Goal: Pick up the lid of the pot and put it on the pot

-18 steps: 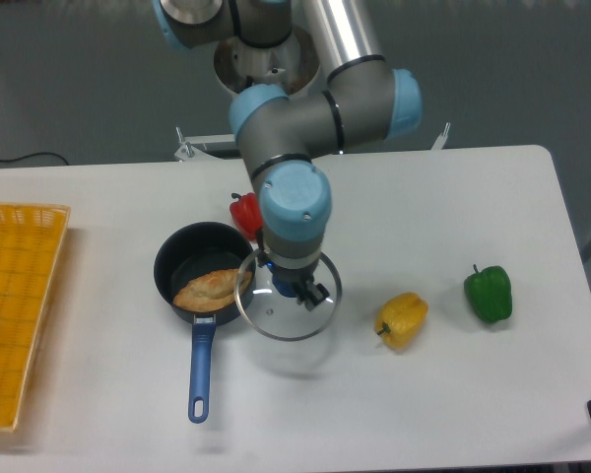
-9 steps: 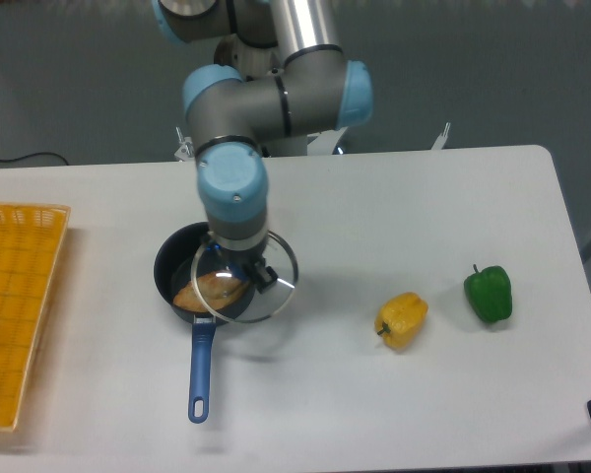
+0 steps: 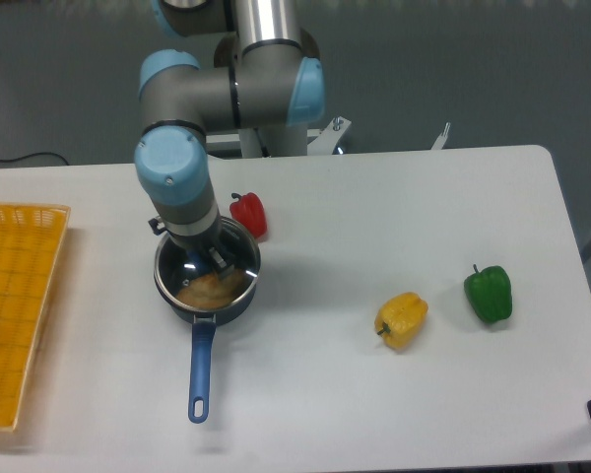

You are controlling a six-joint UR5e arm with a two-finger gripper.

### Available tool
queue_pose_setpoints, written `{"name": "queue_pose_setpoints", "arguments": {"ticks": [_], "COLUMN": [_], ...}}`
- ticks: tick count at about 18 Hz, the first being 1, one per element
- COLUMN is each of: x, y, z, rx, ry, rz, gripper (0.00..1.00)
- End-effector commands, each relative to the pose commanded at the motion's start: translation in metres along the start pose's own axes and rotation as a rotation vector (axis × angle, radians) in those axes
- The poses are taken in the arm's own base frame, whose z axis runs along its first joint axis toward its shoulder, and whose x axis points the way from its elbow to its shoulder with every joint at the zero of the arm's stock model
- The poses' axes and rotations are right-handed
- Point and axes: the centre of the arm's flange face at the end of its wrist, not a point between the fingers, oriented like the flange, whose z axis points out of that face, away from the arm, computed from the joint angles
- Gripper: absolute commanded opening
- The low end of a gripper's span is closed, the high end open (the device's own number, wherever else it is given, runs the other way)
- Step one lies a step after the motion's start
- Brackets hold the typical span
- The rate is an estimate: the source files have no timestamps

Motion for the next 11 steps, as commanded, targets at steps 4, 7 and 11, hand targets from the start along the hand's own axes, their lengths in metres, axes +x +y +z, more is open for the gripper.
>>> {"name": "queue_pose_setpoints", "arguments": {"ticks": [4,7,11], "x": [-0.001,-0.003,-0.004], "y": [-0.002,-0.003,-0.002], "z": [-0.005,-0.009,-0.012], "rx": [0.013,0.017,0.019], "ry": [-0.017,-0.026,-0.030], "rz": [-0.012,-0.007,-0.010], "gripper": [0.41,0.41,0.41]}}
